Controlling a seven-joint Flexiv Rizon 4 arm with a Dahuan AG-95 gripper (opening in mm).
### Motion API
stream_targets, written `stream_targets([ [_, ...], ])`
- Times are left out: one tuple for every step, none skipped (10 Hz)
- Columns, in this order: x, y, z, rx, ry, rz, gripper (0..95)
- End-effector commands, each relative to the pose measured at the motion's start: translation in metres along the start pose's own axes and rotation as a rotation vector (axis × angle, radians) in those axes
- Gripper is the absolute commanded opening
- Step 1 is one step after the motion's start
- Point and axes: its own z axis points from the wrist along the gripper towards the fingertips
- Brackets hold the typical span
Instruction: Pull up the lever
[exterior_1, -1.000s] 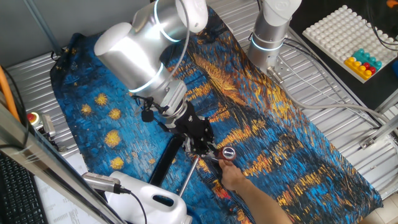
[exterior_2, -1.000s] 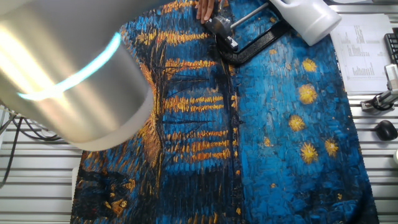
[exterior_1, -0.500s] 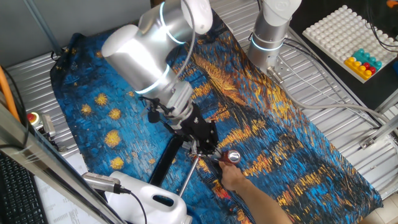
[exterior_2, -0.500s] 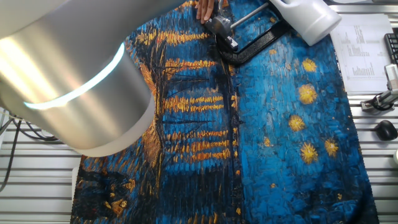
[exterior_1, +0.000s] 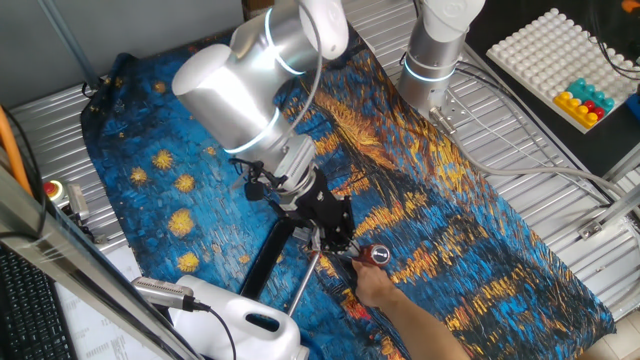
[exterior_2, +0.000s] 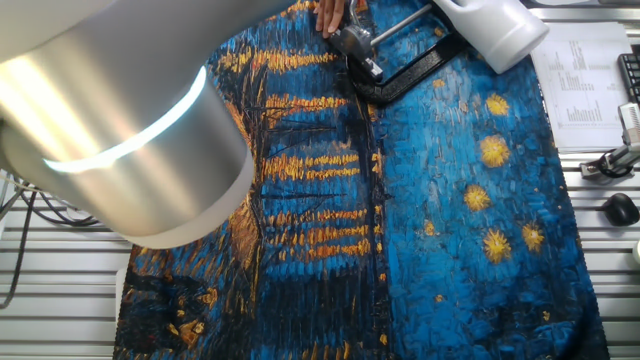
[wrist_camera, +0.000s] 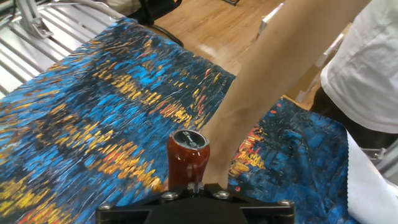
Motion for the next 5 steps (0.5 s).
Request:
stream_targets([
  [-0.0009,-0.0009,0.0041,-0.003,0.006,0.003,0.0],
  [-0.0017,-0.0006,0.0056,-0.004,0.011,0.007,0.0],
  [-0.0020,-0.0004,0.0060,-0.001,0.013,0.009,0.0],
  [-0.0024,-0.0006,0.0068,0.001,0.013,0.010,0.0],
  [-0.0028,-0.0004,0.0075,0.003,0.016,0.011,0.0],
])
